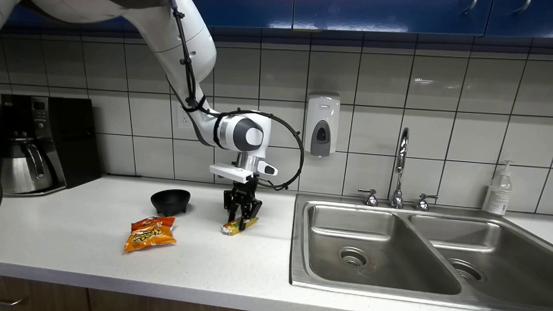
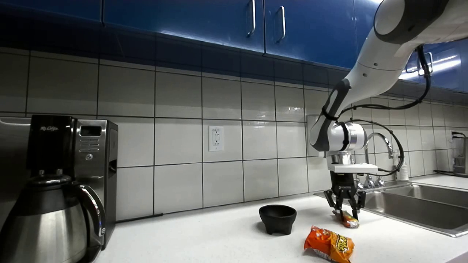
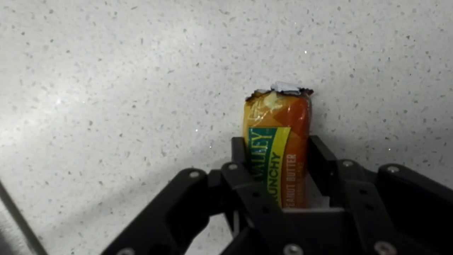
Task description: Put the snack bar in the bowl
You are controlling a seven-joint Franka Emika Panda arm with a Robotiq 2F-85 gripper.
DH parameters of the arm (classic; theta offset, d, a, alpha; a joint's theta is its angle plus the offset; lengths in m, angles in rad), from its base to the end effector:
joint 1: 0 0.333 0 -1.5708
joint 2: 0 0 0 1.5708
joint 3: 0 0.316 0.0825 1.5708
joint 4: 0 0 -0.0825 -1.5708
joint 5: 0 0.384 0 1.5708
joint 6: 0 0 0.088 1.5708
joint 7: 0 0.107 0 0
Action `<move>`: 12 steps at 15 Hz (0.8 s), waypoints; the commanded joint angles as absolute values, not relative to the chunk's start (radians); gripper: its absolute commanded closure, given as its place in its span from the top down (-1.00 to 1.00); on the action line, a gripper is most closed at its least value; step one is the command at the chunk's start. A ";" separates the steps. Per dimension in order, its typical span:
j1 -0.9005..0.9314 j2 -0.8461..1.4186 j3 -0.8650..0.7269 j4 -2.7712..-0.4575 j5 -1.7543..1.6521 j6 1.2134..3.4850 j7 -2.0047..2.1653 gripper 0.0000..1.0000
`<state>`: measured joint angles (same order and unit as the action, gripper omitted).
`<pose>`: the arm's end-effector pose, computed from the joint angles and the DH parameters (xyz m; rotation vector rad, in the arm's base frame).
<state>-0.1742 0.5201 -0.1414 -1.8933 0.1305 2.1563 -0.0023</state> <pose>0.5770 -0.1801 0.2114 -2.9953 0.5909 0.3712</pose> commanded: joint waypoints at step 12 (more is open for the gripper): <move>-0.133 0.353 -0.104 -1.966 0.076 2.180 -0.054 -0.64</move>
<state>-0.1472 0.4577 -0.1200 -1.8928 0.1051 2.1603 -0.0310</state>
